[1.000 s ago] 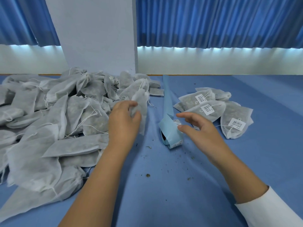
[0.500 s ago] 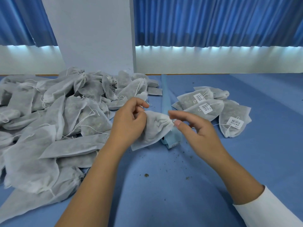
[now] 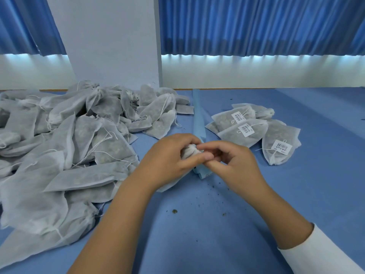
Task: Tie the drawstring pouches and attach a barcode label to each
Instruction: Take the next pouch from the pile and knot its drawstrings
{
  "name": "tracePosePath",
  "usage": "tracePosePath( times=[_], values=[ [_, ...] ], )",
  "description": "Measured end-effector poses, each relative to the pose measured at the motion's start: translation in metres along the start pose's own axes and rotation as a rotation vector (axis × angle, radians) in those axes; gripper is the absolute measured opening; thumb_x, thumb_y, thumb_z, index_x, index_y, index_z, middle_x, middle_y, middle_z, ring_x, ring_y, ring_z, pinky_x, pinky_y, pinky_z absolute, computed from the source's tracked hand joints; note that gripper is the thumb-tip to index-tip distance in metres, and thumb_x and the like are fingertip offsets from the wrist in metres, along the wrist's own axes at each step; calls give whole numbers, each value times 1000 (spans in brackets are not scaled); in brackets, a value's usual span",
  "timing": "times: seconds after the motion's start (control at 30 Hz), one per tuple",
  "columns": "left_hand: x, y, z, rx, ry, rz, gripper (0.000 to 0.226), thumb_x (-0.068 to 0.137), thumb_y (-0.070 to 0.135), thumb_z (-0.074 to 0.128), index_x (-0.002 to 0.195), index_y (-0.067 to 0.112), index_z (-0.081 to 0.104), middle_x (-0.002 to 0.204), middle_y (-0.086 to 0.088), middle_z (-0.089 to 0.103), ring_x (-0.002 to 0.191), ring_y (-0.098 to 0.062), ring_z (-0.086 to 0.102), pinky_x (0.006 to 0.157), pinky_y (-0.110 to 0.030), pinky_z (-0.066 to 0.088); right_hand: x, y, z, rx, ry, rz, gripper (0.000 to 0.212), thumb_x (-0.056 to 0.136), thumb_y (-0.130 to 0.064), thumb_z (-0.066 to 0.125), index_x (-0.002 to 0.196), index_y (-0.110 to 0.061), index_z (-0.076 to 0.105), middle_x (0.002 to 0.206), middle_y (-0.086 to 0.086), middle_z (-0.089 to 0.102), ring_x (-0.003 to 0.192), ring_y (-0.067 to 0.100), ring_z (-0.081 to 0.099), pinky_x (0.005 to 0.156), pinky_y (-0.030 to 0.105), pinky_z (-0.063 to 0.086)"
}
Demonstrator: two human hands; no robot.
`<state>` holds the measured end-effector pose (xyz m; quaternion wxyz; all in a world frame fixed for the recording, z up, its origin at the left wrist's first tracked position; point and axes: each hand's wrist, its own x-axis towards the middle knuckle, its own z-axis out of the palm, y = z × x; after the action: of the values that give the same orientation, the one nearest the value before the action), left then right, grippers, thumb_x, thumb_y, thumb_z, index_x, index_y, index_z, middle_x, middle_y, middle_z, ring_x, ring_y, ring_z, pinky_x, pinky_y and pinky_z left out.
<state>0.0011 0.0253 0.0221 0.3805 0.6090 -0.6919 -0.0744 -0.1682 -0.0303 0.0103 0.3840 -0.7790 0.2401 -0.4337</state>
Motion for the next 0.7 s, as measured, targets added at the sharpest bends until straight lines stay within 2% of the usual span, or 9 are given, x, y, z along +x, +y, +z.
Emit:
tracePosePath(
  times=[0.07,0.13,0.2,0.3,0.37,0.43,0.57,0.63,0.7],
  values=[
    [-1,0,-5,-30,19,-44,43,72,69,66,89,29,70,71,22,62,68,-1,54,61,-18,39,2,0,-5,-18,1,-21,30,83,1,72,93,-28,73,86,-5,72,77,4,65,74,13,49],
    [-1,0,-12,-100,35,-91,30,72,58,72,76,28,71,68,23,62,65,2,54,61,-13,38,4,0,-9,-78,29,-58,23,83,-3,74,90,-25,74,86,-9,70,79,3,65,73,11,47],
    [-3,3,-17,-155,-22,-126,18,78,44,78,67,34,70,73,21,67,68,5,58,65,-10,40,5,0,-11,-95,70,-79,18,83,-6,74,89,-23,76,85,-14,69,79,2,64,72,10,46],
    [-4,13,-18,-293,-183,-142,17,88,29,74,71,31,76,81,16,73,83,-1,67,78,-18,49,5,1,-11,-83,127,-89,16,85,-7,74,90,-21,77,87,-11,71,81,6,66,74,14,49],
    [-5,21,-15,-456,-214,-155,15,91,23,70,79,24,79,86,7,77,90,-5,70,81,-17,52,5,1,-10,-96,151,-113,15,86,-8,73,91,-22,76,89,-10,71,83,7,67,75,15,51],
    [-4,26,-12,-636,-146,-208,13,90,21,69,84,19,80,90,3,78,94,-4,70,83,-13,51,5,2,-8,-111,163,-123,16,86,-7,72,92,-21,76,89,-12,71,84,5,66,75,14,50],
    [1,26,-12,-841,54,-289,15,91,21,67,89,24,81,101,5,77,103,-3,69,83,-13,52,2,3,-2,-165,140,-137,13,87,-5,70,94,-14,77,87,-12,68,80,-1,62,72,8,44],
    [2,26,-13,-864,80,-303,15,92,22,66,93,27,81,106,9,76,105,-2,68,82,-14,53,1,2,-1,-226,110,-181,11,87,-6,70,92,-14,77,82,-11,66,77,4,60,70,12,45],
    [2,24,-13,-784,94,-299,14,92,23,68,99,27,79,108,15,75,106,3,66,82,-11,51,0,1,-2,-292,86,-235,10,87,-9,70,90,-15,76,77,-11,63,75,5,55,65,18,44]
  ],
)
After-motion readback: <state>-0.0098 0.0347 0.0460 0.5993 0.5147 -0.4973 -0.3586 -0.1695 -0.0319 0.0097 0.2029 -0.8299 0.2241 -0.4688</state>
